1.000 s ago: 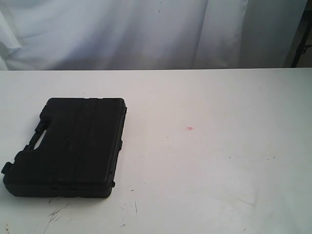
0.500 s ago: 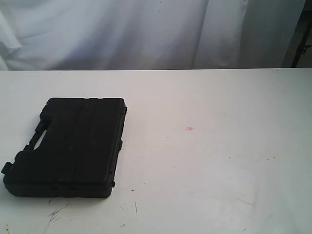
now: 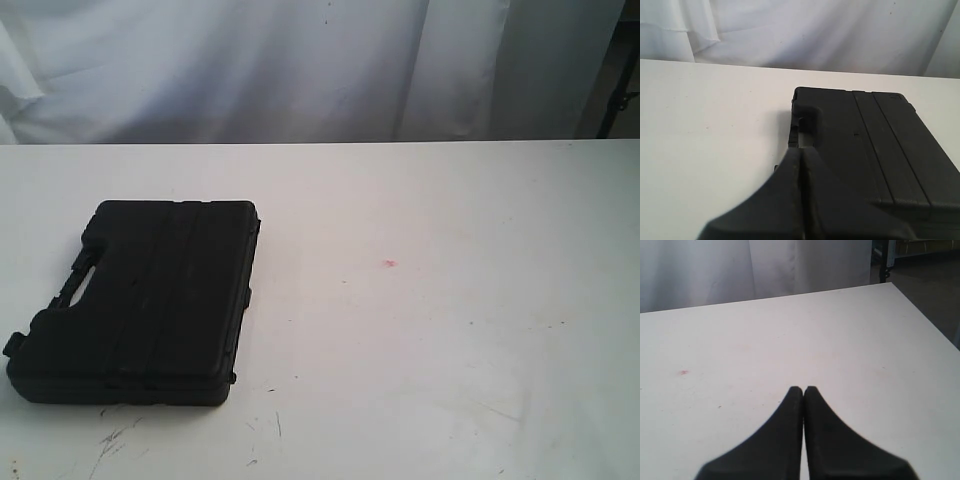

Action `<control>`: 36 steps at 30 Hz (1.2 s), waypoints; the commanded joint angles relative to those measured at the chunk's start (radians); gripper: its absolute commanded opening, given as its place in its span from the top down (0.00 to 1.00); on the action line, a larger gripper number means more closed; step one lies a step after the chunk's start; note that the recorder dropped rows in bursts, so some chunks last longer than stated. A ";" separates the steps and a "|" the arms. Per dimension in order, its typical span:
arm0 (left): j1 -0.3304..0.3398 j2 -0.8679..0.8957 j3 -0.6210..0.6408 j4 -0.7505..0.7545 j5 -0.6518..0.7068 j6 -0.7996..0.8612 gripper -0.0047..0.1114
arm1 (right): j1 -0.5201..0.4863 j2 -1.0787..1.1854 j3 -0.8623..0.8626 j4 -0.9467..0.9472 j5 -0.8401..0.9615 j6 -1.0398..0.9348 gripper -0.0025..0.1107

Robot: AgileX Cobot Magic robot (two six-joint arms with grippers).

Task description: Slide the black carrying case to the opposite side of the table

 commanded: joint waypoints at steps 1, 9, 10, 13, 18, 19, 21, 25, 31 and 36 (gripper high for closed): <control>-0.005 -0.005 0.005 0.003 -0.013 0.002 0.96 | -0.003 -0.006 0.004 0.006 -0.002 -0.005 0.98; -0.005 -0.005 0.005 0.003 -0.013 0.002 0.96 | -0.003 -0.006 0.004 0.006 -0.002 -0.005 0.98; -0.005 -0.005 0.005 0.003 -0.013 0.002 0.96 | -0.003 -0.006 0.004 0.006 -0.002 -0.005 0.98; -0.005 -0.005 0.005 0.003 -0.013 0.002 0.96 | -0.003 -0.006 0.004 0.006 -0.002 -0.005 0.98; -0.005 -0.005 0.005 0.003 -0.013 0.002 0.96 | -0.003 -0.006 0.004 0.006 -0.002 -0.005 0.98; -0.005 -0.005 0.005 0.003 -0.013 0.002 0.96 | -0.003 -0.006 0.004 0.006 -0.002 0.007 0.98; -0.005 -0.005 0.005 0.003 -0.013 0.002 0.96 | -0.003 -0.006 0.004 0.006 -0.002 0.007 0.98; -0.005 -0.005 0.005 0.003 -0.013 0.002 0.96 | -0.003 -0.006 0.004 0.006 -0.002 0.007 0.98; -0.005 -0.005 0.005 0.003 -0.013 0.002 0.96 | -0.003 -0.006 0.004 0.006 -0.002 0.007 0.98; -0.005 -0.005 0.005 0.003 -0.013 0.002 0.96 | -0.003 -0.006 0.004 0.006 -0.002 0.007 0.98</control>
